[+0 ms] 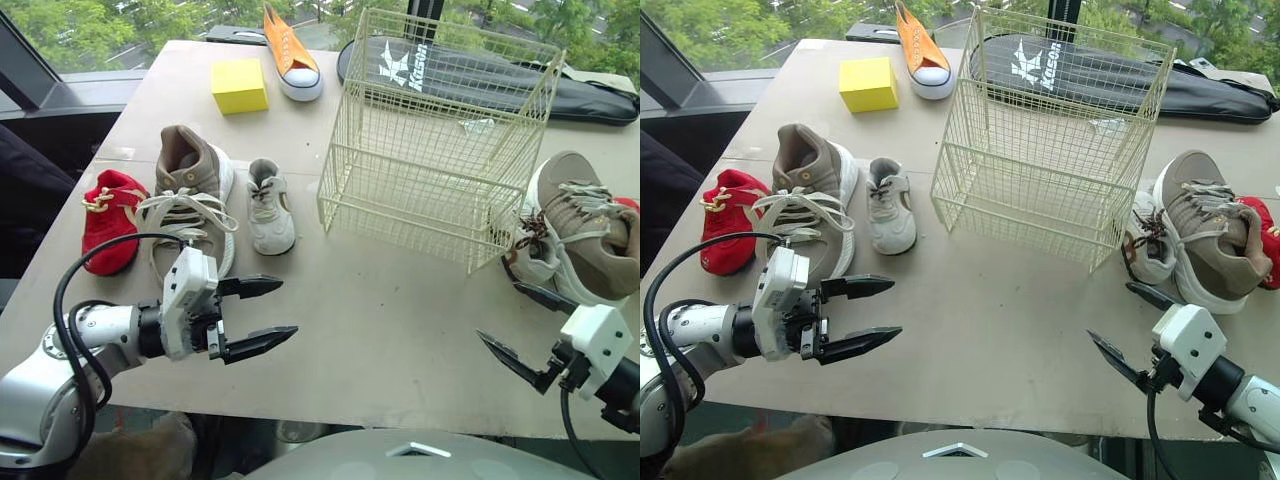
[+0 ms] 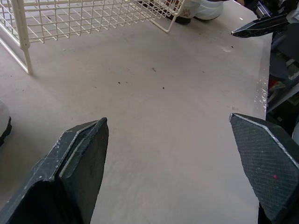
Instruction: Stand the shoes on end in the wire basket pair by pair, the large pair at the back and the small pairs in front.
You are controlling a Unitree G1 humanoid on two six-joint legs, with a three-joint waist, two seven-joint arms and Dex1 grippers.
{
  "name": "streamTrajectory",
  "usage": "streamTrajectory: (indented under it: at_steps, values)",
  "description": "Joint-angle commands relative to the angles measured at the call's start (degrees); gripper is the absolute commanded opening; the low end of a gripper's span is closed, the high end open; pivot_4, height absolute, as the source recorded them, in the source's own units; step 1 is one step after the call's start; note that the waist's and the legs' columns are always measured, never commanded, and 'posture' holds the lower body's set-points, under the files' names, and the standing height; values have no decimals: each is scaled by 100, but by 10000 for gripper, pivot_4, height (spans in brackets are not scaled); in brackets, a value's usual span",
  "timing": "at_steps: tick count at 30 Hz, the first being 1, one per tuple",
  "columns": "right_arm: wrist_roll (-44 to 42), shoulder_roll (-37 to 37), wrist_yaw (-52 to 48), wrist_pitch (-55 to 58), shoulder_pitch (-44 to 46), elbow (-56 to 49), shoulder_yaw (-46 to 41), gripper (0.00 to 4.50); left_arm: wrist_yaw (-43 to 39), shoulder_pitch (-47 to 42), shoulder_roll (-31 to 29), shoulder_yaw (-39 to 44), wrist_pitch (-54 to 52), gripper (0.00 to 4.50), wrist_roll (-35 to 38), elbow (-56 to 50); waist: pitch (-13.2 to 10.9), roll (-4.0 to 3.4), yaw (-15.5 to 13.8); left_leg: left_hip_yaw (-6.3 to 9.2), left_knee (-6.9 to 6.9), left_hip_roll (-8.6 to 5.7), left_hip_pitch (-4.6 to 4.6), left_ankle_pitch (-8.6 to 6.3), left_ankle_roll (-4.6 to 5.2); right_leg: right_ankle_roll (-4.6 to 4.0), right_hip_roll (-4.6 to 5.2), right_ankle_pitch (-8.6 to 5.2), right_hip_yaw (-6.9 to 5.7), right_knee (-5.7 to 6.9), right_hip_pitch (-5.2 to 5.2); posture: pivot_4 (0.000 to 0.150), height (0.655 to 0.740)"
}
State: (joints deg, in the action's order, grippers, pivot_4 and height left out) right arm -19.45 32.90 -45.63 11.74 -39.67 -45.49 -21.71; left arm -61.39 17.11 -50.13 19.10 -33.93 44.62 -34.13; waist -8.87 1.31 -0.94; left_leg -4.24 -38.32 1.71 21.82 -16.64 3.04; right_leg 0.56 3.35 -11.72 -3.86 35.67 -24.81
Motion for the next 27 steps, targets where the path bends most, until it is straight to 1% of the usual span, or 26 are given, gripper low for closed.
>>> streamTrajectory:
  at_steps: [1,2,3,6,8,10,12,14,16,18,21,23,27]
  values:
    - [18,-122,227,-155,111,-63,-153,44478,151,-462,3,-63,-192,45000,391,-174,0,1,0,0,0,0,0,0,0,-1,0,0,-1,0,0,1500,7400]
    - [51,-240,447,-104,189,-125,-143,44478,369,-868,108,-245,-416,45000,663,-146,-2,2,-26,0,0,0,0,0,0,-1,0,-1,-1,0,0,1500,7400]
    - [60,-351,696,53,250,-246,-131,44478,399,-1208,139,-395,-594,45000,891,-97,-4,2,-65,7,-3,0,1,0,1,0,0,-1,-6,-1,3,1500,7400]
    - [93,-522,1019,294,243,-508,-128,44478,399,-1794,159,-634,-936,45000,1311,-51,0,-4,-116,9,-16,-1,1,-12,-22,1,0,0,-7,0,5,1500,7400]
    - [332,-626,1407,822,-49,-964,-132,44478,163,-2359,86,-830,-1037,45000,1458,88,3,-1,-118,1,-16,-1,-4,-11,-20,1,0,0,-1,2,13,1500,7400]
    - [274,-841,1725,1158,-268,-1235,-314,44478,-110,-2696,12,-1045,-1075,45000,1493,69,7,6,-131,4,-16,-3,-1,3,0,1,-4,0,-3,9,11,1500,7400]
    - [68,-1008,1960,1445,-332,-1368,-559,44478,-146,-2950,88,-1261,-1027,45000,1355,79,10,2,-119,6,-13,-2,-3,13,-19,1,-11,0,-2,12,11,1500,7400]
    - [-28,-1162,2276,1808,-314,-1441,-873,44478,-259,-3242,175,-1566,-837,45000,1036,172,11,4,-111,1,-11,-2,-3,17,-26,1,-14,0,5,11,10,1500,7400]
    - [216,-1246,2584,1943,-306,-1450,-1092,44478,-378,-3474,308,-1814,-813,45000,992,248,11,5,-117,-2,-12,-3,-4,17,-26,1,-19,0,9,10,11,1500,7400]
    - [151,-1362,2907,2149,-271,-1451,-1246,44478,-411,-3602,468,-1996,-796,45000,968,290,12,5,-119,-2,-13,-4,-4,17,-23,1,-21,0,10,10,11,1500,7400]
    - [-6,-1521,3366,2382,-206,-1451,-1395,44478,-540,-3675,659,-2221,-615,45000,738,455,12,5,-114,-1,-13,-3,-5,5,-3,1,-22,0,13,11,11,1500,7400]
    - [-253,-1602,3669,2582,-57,-1451,-1587,44478,-648,-3736,805,-2319,-426,45000,556,639,12,3,-113,1,-13,-3,-5,6,-3,1,-24,0,13,12,11,1500,7400]
    - [-561,-1487,4067,3356,533,-1451,-1807,44478,-715,-3806,1030,-2418,-273,45000,408,822,13,6,-81,-2,-16,-4,-4,5,-1,1,-27,0,18,12,11,1500,7400]
